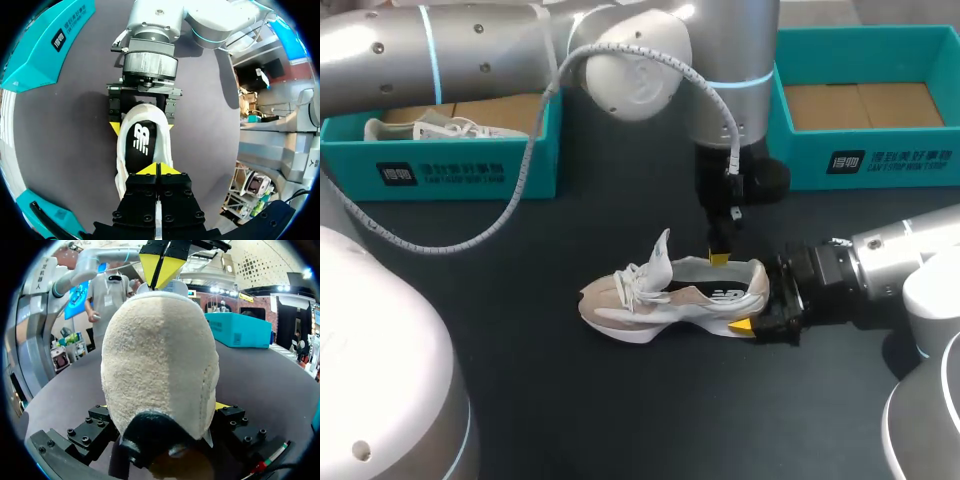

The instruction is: Take the shoe out of the shoebox, open the shoe tongue, remove and reinsert the insole, then place the shoe into the shoebox

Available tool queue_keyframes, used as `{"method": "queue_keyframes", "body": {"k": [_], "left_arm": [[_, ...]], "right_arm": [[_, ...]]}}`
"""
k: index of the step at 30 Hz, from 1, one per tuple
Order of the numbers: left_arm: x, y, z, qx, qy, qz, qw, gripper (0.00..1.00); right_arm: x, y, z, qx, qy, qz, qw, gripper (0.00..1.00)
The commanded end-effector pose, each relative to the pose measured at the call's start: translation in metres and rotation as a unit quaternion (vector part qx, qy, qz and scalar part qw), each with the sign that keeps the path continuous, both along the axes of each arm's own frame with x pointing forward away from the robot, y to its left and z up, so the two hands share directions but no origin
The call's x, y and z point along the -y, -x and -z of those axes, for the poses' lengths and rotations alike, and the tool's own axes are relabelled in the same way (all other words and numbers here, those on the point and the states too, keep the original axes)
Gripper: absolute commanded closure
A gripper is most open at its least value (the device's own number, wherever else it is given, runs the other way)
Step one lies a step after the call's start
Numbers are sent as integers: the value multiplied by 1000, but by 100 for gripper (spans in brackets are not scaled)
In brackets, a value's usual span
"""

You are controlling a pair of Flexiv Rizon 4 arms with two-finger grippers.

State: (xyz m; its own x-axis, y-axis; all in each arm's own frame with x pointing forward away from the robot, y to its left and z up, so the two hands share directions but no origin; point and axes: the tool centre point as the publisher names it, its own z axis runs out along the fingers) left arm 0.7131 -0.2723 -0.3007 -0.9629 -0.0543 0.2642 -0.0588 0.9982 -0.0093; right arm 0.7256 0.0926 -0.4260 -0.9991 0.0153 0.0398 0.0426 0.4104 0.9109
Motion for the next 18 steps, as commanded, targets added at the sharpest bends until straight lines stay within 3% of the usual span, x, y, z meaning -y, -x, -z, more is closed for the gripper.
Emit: {"method": "queue_keyframes", "body": {"k": [1, 5, 18], "left_arm": [[9, 4, 15, 8, 5, 5, 1000, 100], [8, 9, 24, 10, -2, 14, 1000, 100], [8, 9, 24, 10, -2, 14, 1000, 100]], "right_arm": [[0, 0, 5, 0, 0, 0, 1000, 100], [0, 0, 5, 0, 0, 0, 1000, 100], [0, 0, 5, 0, 0, 0, 1000, 100]]}}
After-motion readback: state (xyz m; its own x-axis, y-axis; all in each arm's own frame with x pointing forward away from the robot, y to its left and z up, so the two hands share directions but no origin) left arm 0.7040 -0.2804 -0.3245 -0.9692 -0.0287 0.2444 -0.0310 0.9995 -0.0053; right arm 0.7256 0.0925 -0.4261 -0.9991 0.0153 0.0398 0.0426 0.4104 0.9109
